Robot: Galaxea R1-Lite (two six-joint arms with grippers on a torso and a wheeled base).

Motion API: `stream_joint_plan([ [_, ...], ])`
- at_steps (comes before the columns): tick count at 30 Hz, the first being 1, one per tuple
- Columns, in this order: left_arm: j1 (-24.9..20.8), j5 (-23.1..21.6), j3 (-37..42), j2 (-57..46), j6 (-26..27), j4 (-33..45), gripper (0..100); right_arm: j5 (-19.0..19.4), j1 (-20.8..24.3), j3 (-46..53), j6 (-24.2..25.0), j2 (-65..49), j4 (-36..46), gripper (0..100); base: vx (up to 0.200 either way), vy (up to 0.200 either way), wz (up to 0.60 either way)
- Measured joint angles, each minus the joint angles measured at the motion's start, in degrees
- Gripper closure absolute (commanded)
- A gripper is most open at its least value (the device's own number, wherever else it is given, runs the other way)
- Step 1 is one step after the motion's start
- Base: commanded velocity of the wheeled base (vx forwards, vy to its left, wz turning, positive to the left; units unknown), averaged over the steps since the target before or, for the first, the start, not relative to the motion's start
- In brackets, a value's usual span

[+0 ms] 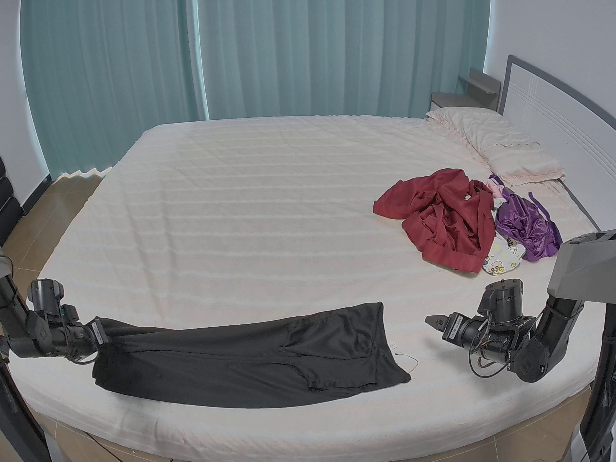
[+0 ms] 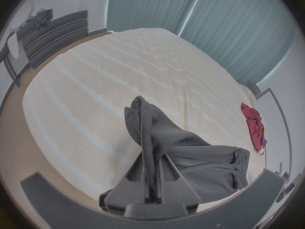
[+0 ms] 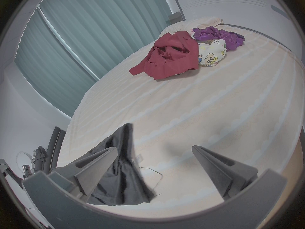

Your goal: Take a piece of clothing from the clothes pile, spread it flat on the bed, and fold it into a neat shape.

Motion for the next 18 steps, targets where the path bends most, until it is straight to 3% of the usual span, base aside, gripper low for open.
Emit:
stream_joint_plan([
  [6, 7.2, -4.7, -7.8, -4.4, 0.9, 15.6, 100, 0.0, 0.0, 0.0, 0.0, 0.0, 0.0, 0, 0.000, 0.000, 0.00],
  [10, 9.5, -6.4, -11.1, -8.7, 1.2, 24.2, 100, 0.0, 0.0, 0.0, 0.0, 0.0, 0.0, 0, 0.000, 0.000, 0.00],
  [14, 8.4, -6.1, -11.8, -13.0, 0.9, 29.1, 100, 0.0, 0.1, 0.0, 0.0, 0.0, 0.0, 0, 0.000, 0.000, 0.00],
  [18, 1.6, -4.0, -11.9, -17.2, -1.8, 33.6, 100, 0.0, 0.0, 0.0, 0.0, 0.0, 0.0, 0, 0.000, 0.000, 0.00],
])
